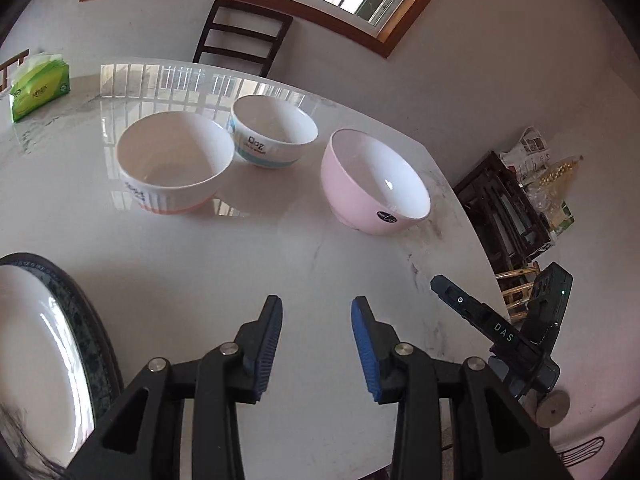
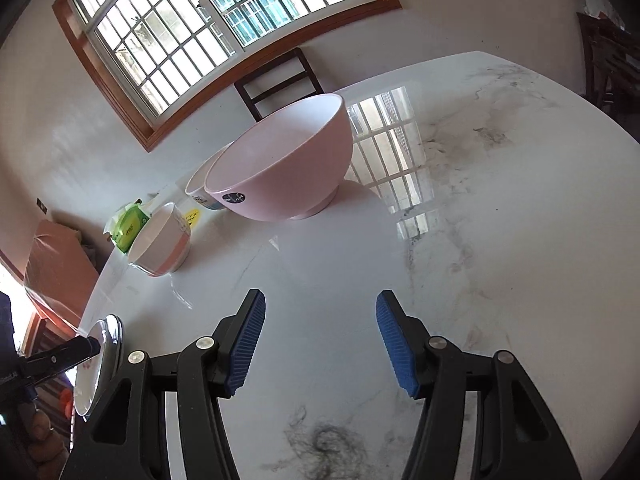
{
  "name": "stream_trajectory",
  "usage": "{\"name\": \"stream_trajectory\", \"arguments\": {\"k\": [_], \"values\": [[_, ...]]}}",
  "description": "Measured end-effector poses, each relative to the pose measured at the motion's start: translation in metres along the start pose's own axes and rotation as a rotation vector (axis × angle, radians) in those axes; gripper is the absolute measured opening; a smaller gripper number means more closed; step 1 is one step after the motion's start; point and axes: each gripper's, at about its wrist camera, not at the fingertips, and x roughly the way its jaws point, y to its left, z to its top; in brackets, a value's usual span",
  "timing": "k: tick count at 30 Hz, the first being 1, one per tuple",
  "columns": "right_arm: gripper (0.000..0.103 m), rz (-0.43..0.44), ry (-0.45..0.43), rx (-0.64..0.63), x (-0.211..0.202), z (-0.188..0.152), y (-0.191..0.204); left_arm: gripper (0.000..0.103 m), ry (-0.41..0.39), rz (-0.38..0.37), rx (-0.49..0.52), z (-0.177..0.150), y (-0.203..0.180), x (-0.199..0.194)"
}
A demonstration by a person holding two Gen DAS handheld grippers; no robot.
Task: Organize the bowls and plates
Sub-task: 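Move both tools to the rim of the pink bowl, then close both tools side by side on the pink bowl rim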
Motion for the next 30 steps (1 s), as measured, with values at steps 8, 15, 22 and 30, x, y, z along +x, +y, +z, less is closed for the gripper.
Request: {"name": "stream_trajectory", "arguments": {"k": [8,15,22,30], "values": [[0.056,0.029,-0.004,0.033,0.0,0.086,-0.01,0.037,0.053,-0.046,-0.038,0.073,-0.021,0.063],[0.056,-0.042,0.086,-0.016,0.04,0.133,-0.011,0.037,0.065,-0.061,-0.063,0.102,-0.02,0.094],[0.044,-0.075,0.181,-0.026,0.079,0.142,-0.013,0.036,0.081,-0.008,-0.072,0.114,-0.028,0.123],[0.02,-0.07,0.248,-0.048,0.094,0.136,-0.004,0.018,0.088,0.179,0.017,0.1,-0.044,0.127]]}}
